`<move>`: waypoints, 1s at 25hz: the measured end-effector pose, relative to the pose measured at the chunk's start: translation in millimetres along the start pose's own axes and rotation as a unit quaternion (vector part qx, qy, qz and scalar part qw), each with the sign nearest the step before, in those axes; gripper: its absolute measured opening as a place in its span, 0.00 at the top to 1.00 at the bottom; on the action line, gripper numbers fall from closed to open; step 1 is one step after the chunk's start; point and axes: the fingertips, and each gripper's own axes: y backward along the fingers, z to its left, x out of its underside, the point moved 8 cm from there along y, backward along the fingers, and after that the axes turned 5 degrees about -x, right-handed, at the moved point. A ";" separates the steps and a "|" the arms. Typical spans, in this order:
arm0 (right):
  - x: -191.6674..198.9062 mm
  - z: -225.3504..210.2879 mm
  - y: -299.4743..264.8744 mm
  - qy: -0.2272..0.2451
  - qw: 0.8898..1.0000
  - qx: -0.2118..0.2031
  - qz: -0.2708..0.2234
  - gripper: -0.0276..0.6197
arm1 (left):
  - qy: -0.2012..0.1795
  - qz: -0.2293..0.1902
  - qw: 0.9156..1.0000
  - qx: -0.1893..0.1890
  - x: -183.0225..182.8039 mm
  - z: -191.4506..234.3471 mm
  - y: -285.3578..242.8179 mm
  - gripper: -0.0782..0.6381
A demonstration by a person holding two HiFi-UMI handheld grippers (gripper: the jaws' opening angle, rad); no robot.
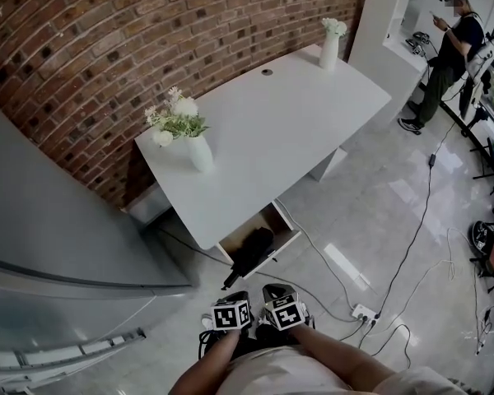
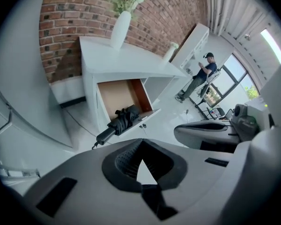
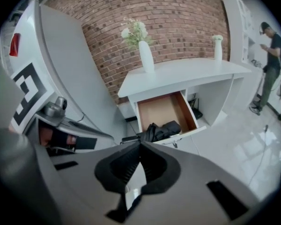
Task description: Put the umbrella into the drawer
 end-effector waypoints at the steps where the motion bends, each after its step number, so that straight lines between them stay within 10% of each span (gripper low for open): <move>1: 2.7 -4.6 -0.4 -0.003 1.000 0.007 0.004 0.93 | -0.004 0.005 1.000 -0.003 3.4 2.2 -0.5 0.88; 10: 28.8 -31.2 2.7 -0.187 0.981 0.052 0.021 0.93 | 0.007 0.025 0.999 -0.024 20.8 42.1 1.2 0.88; 25: 4.2 -3.7 38.9 -0.144 0.988 0.053 0.019 0.93 | -0.052 0.046 0.998 0.002 1.5 83.6 33.4 0.88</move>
